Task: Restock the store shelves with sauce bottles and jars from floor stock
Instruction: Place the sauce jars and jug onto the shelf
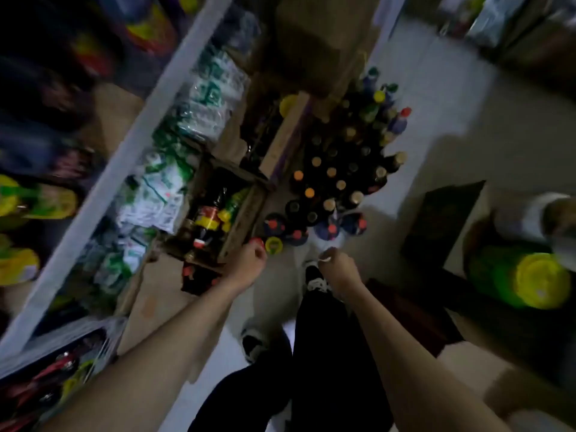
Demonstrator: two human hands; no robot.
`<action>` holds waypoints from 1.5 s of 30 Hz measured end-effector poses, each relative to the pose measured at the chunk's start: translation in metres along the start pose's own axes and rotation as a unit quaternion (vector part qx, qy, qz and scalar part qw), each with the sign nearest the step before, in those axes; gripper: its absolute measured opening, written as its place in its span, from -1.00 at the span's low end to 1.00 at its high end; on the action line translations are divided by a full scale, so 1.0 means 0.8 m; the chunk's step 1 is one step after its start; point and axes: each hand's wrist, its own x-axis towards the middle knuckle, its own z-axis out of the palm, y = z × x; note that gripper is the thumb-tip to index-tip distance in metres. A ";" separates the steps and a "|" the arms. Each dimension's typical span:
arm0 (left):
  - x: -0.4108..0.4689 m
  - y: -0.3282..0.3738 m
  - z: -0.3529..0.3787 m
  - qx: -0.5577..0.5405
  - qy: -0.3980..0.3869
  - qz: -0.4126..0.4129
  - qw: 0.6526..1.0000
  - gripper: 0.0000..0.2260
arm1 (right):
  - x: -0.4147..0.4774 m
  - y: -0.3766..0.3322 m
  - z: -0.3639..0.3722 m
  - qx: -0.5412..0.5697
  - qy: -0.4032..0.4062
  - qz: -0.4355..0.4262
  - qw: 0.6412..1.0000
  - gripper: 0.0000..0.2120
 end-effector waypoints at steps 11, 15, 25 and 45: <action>0.216 -0.107 0.163 0.213 0.020 0.021 0.977 -0.67 | 0.254 0.039 0.148 -0.279 0.082 -0.125 0.949 -0.42; 0.246 -0.128 0.192 0.296 0.046 0.049 0.953 -0.57 | 0.295 0.037 0.182 -0.382 0.175 -0.156 0.894 -0.77; 0.215 -0.104 0.146 0.081 -0.037 0.151 0.985 -0.27 | 0.230 0.007 0.116 -0.389 0.170 -0.240 0.873 -0.84; 0.097 -0.077 -0.033 -0.370 -0.080 0.114 0.919 -0.41 | 0.187 -0.084 0.049 0.144 0.174 -0.153 0.962 -0.83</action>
